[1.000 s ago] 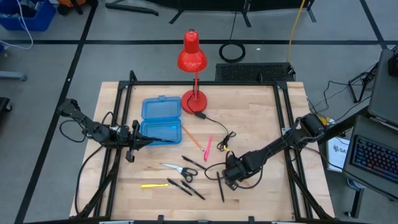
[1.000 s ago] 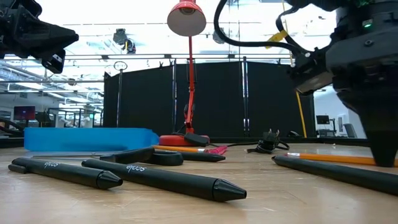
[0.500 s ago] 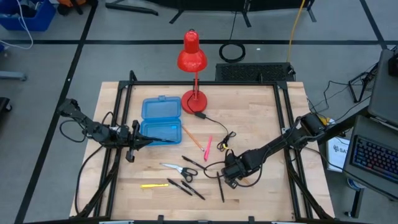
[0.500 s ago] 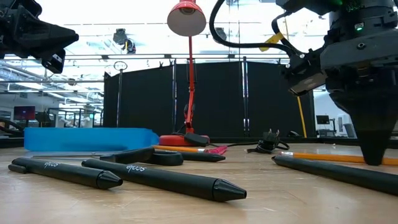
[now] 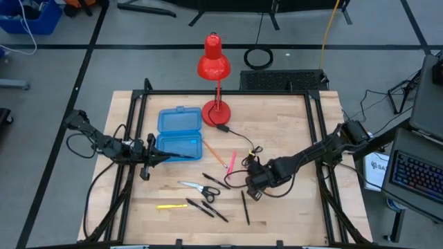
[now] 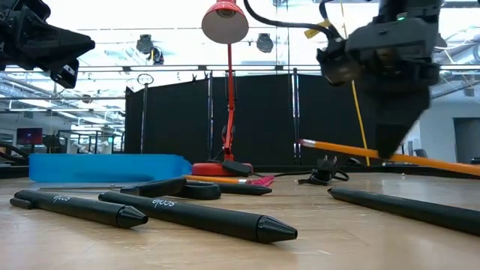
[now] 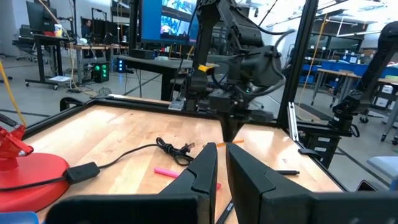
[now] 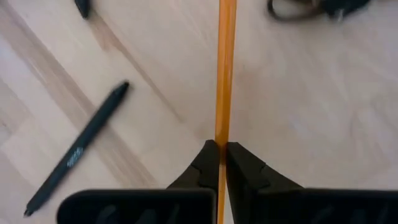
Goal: Pick & place school supplies into a supply box
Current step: Put the orange pencil into the blue supply box
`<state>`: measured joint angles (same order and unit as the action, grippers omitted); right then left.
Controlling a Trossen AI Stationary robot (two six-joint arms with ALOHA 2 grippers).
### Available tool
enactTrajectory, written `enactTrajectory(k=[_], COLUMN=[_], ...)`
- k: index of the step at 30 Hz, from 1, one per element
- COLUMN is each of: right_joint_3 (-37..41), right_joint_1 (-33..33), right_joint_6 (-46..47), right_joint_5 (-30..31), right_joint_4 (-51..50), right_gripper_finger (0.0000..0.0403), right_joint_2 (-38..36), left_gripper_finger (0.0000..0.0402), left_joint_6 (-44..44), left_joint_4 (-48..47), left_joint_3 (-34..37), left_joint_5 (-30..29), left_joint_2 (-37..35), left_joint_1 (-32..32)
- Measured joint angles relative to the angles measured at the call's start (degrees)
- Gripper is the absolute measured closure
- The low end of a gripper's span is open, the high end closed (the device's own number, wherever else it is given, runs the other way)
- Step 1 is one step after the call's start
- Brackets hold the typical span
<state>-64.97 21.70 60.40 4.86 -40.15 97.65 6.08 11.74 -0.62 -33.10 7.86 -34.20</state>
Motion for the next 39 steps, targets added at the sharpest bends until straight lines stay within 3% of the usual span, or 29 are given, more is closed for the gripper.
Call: enactTrajectory(k=[18, 39], right_joint_3=[0.0, -0.1], right_joint_1=[-10.9, -19.6], right_joint_6=[-29.8, -54.8], right_joint_5=[2.7, 2.2], right_joint_4=[22.3, 54.4], right_gripper_finger=[0.0402, 0.0402], right_joint_2=[0.0, 2.7], left_gripper_finger=[0.0364, 0.0364], left_joint_6=[0.4, 0.4], left_joint_4=[0.5, 0.5], left_joint_3=[0.0, 0.0], left_joint_5=[0.0, 0.2], left_joint_2=[0.0, 0.0], left_joint_1=[0.0, 0.0])
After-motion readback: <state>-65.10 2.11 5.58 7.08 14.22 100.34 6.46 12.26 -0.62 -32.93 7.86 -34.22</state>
